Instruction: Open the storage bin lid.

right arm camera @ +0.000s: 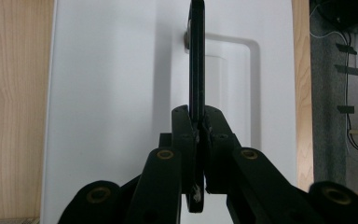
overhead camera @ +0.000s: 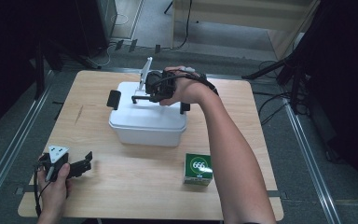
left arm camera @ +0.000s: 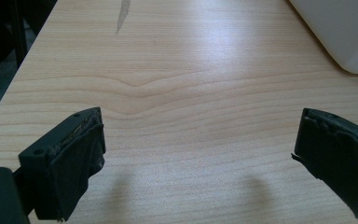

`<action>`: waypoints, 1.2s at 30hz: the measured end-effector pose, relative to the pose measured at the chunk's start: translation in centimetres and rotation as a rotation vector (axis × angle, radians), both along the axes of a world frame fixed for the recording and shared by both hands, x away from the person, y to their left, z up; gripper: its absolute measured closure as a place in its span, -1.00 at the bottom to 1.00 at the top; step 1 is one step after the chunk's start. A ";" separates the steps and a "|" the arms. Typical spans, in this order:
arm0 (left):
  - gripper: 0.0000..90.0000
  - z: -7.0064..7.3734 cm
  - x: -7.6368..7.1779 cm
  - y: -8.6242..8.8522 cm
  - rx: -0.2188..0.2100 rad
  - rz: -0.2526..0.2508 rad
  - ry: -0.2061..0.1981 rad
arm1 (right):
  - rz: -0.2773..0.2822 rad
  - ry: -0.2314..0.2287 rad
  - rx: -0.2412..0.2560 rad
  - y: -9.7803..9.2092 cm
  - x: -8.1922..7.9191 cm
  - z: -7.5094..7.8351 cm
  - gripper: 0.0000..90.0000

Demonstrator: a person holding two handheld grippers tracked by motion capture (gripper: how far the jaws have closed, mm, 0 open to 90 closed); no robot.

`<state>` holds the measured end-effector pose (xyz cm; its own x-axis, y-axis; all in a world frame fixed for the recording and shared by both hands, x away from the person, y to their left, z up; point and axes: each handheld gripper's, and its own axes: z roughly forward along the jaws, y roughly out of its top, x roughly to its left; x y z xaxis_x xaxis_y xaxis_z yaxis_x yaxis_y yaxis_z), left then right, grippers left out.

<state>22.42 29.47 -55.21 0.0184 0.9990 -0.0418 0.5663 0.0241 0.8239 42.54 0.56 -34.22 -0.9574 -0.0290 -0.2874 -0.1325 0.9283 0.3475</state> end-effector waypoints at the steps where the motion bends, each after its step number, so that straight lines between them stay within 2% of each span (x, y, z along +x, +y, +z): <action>1: -0.95 0.0 0.0 0.0 0.000 0.001 -0.001 | 0.011 -0.004 0.004 0.0 0.0 0.1 0.91; 3: -0.95 0.0 0.0 0.0 0.002 0.000 0.001 | 0.004 0.004 0.008 -0.1 -0.1 0.2 0.91; 5: -0.95 0.0 0.0 0.0 0.004 0.007 0.000 | 0.026 -0.002 0.022 -0.2 -0.1 0.6 0.91; 9: -0.95 0.0 0.0 0.0 0.007 0.013 -0.001 | 0.029 -0.008 0.030 -0.4 -0.2 1.0 0.91; 16: -0.95 0.1 -0.1 0.0 0.009 0.018 -0.007 | 0.018 -0.022 0.043 -1.0 -0.5 2.1 0.91; 17: -0.95 0.1 -0.1 0.0 0.009 0.021 -0.012 | 0.034 -0.027 0.050 -1.1 -0.5 2.2 0.91; 18: -0.95 0.1 -0.1 0.0 0.009 0.024 -0.016 | 0.016 -0.027 0.050 -1.2 -0.6 2.4 0.91; 21: -0.95 0.1 -0.2 0.0 0.010 0.030 -0.030 | 0.030 -0.031 0.057 -1.6 -0.5 2.7 0.91; 24: -0.95 0.1 -0.3 0.0 0.015 0.034 -0.045 | 0.007 -0.038 0.056 -2.2 -0.6 3.2 0.91; 32: -0.95 0.4 -0.7 0.2 0.016 0.054 -0.124 | -0.012 -0.055 0.054 -4.4 -0.6 3.8 0.91; 36: -0.95 0.5 -0.7 0.5 0.023 0.060 -0.147 | -0.018 -0.049 0.062 -5.6 -0.5 3.9 0.91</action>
<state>21.75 29.92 -54.74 -0.0372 0.9991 -0.0204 0.4377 0.0346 0.8984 42.02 -4.99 -30.32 -0.9422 0.0071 -0.3349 -0.1345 0.9076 0.3977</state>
